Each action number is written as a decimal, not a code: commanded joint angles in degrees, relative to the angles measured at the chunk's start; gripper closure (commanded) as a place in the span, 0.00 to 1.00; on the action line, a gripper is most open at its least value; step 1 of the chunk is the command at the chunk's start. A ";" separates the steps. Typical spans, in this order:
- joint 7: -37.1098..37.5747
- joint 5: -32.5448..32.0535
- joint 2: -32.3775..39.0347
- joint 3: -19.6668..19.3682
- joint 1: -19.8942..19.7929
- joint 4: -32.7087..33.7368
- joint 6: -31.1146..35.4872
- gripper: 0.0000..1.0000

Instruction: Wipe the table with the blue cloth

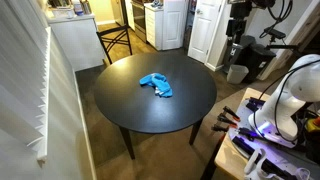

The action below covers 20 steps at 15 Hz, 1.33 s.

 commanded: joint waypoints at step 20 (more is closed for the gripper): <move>-1.17 0.64 14.58 0.33 -1.58 3.65 16.95 0.00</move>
